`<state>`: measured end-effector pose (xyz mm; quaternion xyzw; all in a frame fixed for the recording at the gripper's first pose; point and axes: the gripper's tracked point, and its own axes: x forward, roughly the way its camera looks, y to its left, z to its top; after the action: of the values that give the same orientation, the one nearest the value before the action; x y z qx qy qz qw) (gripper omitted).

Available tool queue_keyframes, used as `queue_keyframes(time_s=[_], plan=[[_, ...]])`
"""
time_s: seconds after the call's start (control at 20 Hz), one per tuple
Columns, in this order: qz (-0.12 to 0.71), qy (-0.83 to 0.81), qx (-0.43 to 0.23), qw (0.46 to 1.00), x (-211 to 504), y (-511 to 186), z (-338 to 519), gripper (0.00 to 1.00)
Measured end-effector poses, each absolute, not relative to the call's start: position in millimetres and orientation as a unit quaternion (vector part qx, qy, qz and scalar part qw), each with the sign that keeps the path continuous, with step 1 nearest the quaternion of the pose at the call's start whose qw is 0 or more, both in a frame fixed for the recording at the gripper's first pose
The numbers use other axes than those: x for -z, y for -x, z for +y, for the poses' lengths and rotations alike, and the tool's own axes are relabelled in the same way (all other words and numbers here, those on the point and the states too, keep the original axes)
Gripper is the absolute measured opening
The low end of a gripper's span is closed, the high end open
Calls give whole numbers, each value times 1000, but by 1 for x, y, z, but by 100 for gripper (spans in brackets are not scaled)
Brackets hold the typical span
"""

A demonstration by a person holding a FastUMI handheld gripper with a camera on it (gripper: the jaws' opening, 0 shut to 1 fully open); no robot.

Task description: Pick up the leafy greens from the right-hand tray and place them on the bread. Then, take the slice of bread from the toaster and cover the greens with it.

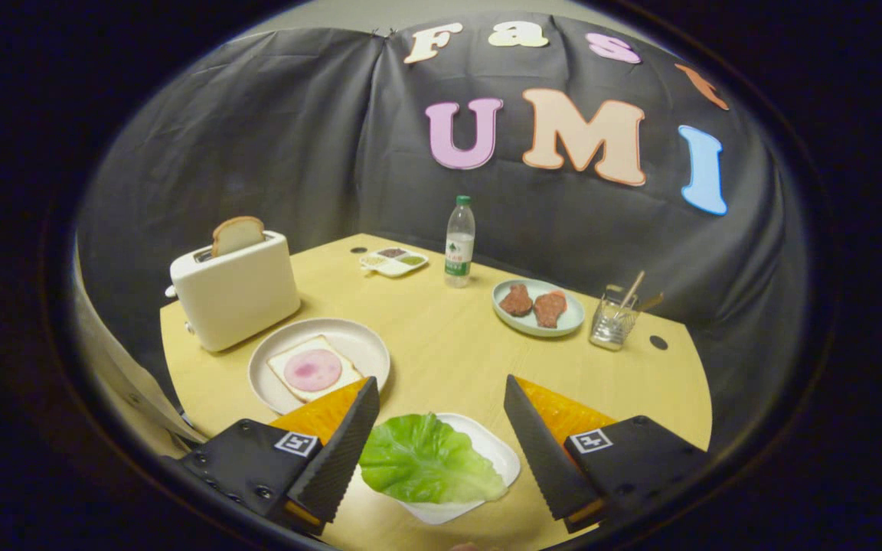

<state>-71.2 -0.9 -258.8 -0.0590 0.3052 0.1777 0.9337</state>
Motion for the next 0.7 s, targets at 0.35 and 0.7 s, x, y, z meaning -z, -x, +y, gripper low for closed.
queue_keyframes(time_s=[0.35, 0.7], plan=[[376, 68, -192, 904, 316, 88, -8, 100], [429, 64, -205, 877, 356, 105, -15, 100]])
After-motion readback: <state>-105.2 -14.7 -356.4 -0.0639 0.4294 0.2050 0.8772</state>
